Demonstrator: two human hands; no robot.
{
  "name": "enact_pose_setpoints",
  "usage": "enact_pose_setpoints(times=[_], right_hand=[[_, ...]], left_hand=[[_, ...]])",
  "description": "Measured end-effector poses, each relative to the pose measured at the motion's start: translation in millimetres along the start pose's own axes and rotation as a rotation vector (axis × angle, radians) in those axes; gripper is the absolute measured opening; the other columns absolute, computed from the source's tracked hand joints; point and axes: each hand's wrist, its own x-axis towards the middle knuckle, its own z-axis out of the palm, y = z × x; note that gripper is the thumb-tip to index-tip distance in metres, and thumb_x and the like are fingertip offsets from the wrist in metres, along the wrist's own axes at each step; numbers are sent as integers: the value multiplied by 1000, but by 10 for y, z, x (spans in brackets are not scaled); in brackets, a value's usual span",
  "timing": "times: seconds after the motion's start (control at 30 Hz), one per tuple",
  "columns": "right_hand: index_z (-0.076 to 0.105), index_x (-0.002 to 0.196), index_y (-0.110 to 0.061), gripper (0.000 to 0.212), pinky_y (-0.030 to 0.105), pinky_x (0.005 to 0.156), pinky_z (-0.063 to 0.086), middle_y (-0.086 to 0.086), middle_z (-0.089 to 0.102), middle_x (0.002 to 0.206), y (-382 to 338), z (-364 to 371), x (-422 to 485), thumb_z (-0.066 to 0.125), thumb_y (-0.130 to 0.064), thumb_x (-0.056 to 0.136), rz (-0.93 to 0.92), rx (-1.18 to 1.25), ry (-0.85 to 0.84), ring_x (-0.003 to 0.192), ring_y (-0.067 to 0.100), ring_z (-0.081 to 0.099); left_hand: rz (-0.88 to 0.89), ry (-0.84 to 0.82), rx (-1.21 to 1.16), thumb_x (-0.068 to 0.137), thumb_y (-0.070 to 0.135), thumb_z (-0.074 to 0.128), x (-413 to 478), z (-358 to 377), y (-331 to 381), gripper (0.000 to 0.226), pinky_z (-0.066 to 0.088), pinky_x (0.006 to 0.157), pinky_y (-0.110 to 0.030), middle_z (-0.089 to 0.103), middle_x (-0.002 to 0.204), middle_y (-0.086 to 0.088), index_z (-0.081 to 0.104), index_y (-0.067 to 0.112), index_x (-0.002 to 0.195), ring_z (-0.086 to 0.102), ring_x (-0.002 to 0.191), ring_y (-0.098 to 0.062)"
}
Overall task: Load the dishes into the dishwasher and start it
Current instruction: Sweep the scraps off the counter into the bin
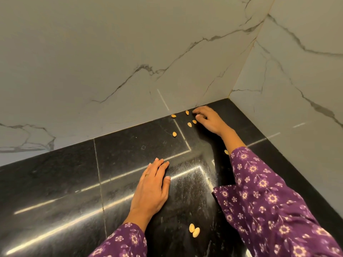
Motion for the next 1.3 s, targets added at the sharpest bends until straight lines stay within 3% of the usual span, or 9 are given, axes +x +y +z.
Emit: enact_pose_setpoints(times=[0.1,0.2,0.4,0.63,0.77,0.87,1.0,1.13,1.3], right_hand=[[68,112,-12,25,9,87,40,-3,64,113,-137,97,-96,48,-17,97,-8,293,-5,103,1,58],[69,110,-15,26,19,89,43,-1,67,112,-197,173,-46,46,-18,98,60,458,119,107,7,59],[67,114,-15,27,33,103,41,0,63,118,-326,326,184,46,-20,98,85,346,49,113,12,54],[68,111,-16,23,30,99,42,-3,65,115,-507,515,218,52,-18,94,-106,213,-62,111,12,55],[73,101,-16,18,17,87,41,-5,67,106,-669,597,57,60,-15,89,-163,206,-106,99,-1,55],[75,96,-16,14,17,84,44,-5,69,100,-739,599,-252,65,-14,86,-230,183,-126,97,2,57],[75,92,-14,12,24,91,47,-5,69,96,-802,604,-908,69,-14,82,-269,169,-139,99,5,59],[76,83,-10,7,39,87,48,1,68,94,-903,644,-1631,69,-10,80,-261,233,-191,96,12,61],[74,84,-6,12,39,98,45,3,69,100,-1044,694,-2262,63,-1,84,-281,282,-372,104,15,61]], left_hand=[[0,-3,-4,96,44,22,2,-3,-1,53,-2,114,-14,38,145,11,41,22,141,15,137,4],[4,-5,0,95,45,21,7,1,-7,55,-5,112,-11,37,146,10,41,22,141,14,137,4],[-3,-10,-3,95,45,20,1,4,-9,55,-2,114,-14,37,147,10,40,22,142,17,140,0],[-2,-11,-5,95,45,20,6,18,-27,56,-4,113,-13,37,146,9,40,21,141,19,141,-3],[-11,-8,-7,95,44,19,16,23,-28,57,-1,115,-15,38,146,7,42,20,140,22,140,-5],[-37,-20,-25,98,42,24,1,-6,3,52,5,115,-18,30,152,4,38,20,142,21,141,-9],[-97,-22,-82,100,33,37,-26,-59,64,46,29,111,-31,13,158,3,34,21,144,30,138,-17],[-94,-37,-91,100,32,37,-29,-64,58,47,28,110,-31,12,158,2,33,20,145,30,138,-18],[-82,-28,-99,100,29,37,-36,-73,67,46,30,110,-32,15,157,0,34,18,145,32,137,-20]])
